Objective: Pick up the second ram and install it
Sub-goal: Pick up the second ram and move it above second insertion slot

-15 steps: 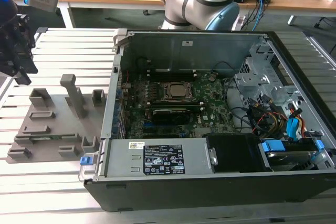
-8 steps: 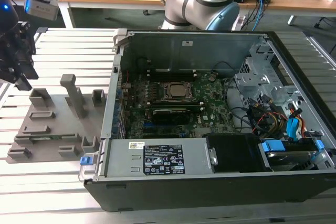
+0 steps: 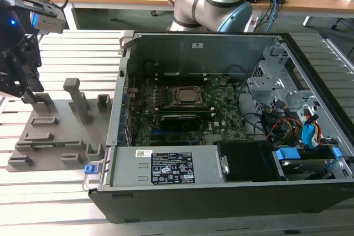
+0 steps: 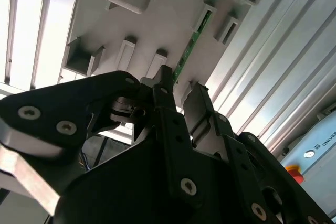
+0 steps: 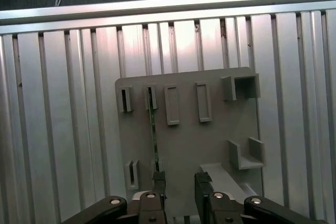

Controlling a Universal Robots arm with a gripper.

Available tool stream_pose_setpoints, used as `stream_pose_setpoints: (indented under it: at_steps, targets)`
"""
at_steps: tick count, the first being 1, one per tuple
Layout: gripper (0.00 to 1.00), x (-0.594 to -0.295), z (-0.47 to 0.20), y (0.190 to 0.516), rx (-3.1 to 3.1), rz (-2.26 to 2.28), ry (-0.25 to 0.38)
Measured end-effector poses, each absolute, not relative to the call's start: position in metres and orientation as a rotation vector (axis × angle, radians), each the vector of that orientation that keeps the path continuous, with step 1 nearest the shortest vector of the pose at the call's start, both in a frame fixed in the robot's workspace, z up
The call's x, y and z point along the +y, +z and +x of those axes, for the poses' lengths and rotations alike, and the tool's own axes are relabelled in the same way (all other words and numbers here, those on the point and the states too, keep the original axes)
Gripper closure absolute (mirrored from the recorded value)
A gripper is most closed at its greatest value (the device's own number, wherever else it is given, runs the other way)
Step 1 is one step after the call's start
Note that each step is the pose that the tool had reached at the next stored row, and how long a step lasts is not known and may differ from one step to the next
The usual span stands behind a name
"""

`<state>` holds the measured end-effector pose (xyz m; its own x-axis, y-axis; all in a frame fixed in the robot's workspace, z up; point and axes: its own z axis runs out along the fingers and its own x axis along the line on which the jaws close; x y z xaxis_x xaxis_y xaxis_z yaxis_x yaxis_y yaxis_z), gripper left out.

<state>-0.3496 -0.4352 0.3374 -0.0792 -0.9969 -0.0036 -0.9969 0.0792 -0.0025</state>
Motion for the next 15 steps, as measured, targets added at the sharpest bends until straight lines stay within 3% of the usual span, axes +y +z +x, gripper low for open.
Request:
stream_pose_setpoints:
  at_steps: [15]
  targets:
    - [0.64, -0.436, -0.350, 0.318, 2.295, -2.139, 0.001]
